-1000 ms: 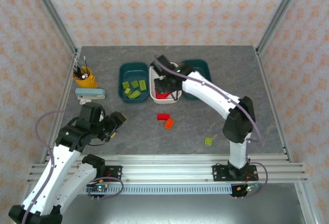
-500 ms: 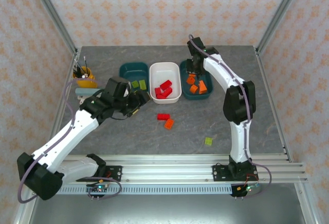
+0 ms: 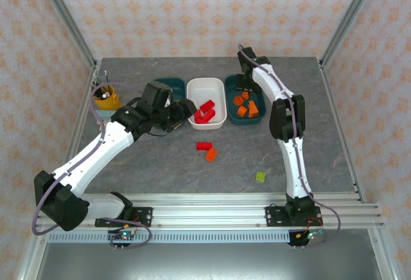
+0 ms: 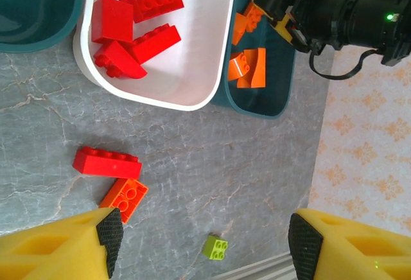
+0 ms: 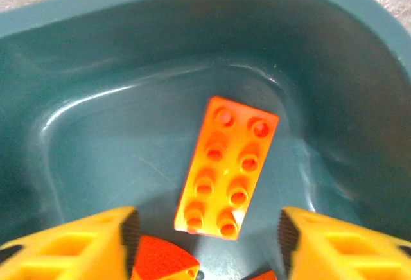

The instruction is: Sort the legos into containers by color

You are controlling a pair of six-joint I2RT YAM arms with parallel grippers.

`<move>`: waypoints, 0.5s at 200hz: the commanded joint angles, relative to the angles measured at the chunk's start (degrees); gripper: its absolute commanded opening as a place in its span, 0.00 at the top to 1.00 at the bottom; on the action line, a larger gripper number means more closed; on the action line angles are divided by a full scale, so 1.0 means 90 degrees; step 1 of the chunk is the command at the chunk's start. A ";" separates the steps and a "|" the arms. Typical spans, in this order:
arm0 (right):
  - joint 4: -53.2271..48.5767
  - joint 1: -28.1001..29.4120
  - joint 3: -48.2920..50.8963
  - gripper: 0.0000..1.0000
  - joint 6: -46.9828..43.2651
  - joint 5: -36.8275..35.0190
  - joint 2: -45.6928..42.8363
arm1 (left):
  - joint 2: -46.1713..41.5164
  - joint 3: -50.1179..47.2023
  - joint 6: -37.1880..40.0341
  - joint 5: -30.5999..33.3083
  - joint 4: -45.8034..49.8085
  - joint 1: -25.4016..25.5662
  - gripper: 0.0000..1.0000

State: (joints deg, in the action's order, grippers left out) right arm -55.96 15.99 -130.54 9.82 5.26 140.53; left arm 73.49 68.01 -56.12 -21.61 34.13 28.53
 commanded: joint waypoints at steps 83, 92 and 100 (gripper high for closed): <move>0.0404 0.0620 0.2486 0.35 0.0511 0.0321 -0.3932 | 0.0590 0.0533 0.0930 0.0252 0.0752 0.0599 0.29; 0.0368 0.0716 0.2883 0.35 0.0713 0.0351 -0.4370 | 0.0667 0.0548 0.0966 0.0279 0.0785 0.0654 0.29; 0.0372 0.0766 0.3300 0.35 0.0901 0.0524 -0.4742 | 0.0744 0.0565 0.0996 0.0337 0.0855 0.0717 0.29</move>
State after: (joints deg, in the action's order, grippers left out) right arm -52.23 21.04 -108.51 13.32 7.75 105.67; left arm 78.87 71.31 -49.93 -20.53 38.46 33.58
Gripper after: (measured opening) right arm 0.646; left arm 0.712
